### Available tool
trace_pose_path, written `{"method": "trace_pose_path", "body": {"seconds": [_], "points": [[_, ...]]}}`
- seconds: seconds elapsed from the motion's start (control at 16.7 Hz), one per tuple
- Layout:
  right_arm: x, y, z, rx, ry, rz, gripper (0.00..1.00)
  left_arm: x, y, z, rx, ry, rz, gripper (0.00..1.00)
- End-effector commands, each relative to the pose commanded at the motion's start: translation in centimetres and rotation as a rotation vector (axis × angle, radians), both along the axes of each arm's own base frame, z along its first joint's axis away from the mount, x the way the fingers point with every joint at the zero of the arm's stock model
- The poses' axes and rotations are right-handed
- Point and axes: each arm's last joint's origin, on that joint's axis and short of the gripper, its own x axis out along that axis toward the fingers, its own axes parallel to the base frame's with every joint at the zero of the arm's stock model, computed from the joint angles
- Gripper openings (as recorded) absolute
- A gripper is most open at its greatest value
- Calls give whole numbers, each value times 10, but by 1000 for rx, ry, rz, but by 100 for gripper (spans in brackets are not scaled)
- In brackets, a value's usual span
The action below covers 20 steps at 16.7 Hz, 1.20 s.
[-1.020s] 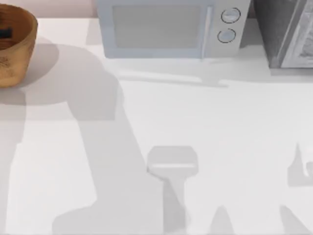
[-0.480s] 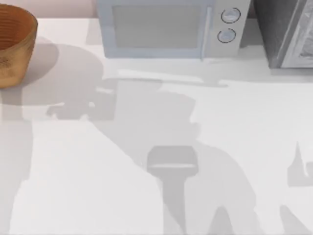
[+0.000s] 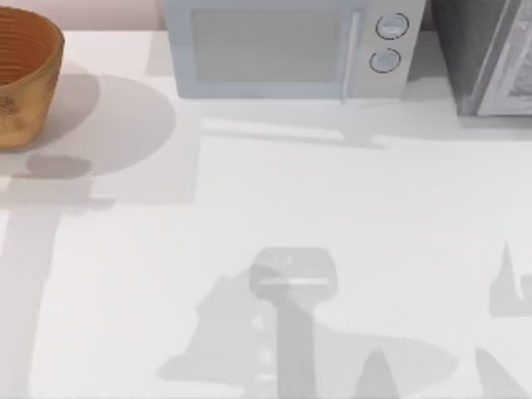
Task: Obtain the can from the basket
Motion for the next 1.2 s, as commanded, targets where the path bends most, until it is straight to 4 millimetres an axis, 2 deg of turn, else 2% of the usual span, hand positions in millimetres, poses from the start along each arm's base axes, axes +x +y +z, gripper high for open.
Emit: {"method": "trace_pose_path", "body": {"seconds": [0.18, 0.3, 0.48, 0.6, 0.78, 1.2], "points": [[0, 0, 0, 0, 0, 0, 100, -55, -10, -40, 0, -172, 16, 0], [0, 0, 0, 0, 0, 0, 100, -78, -14, -73, -6, -275, 30, 0], [0, 0, 0, 0, 0, 0, 100, -96, -17, -118, -23, -402, 55, 0], [0, 0, 0, 0, 0, 0, 100, -99, -18, -139, -37, -466, 73, 0], [0, 0, 0, 0, 0, 0, 100, -100, -18, -155, -48, -520, 104, 0], [0, 0, 0, 0, 0, 0, 100, -100, -18, -157, -46, -519, 109, 0]]}}
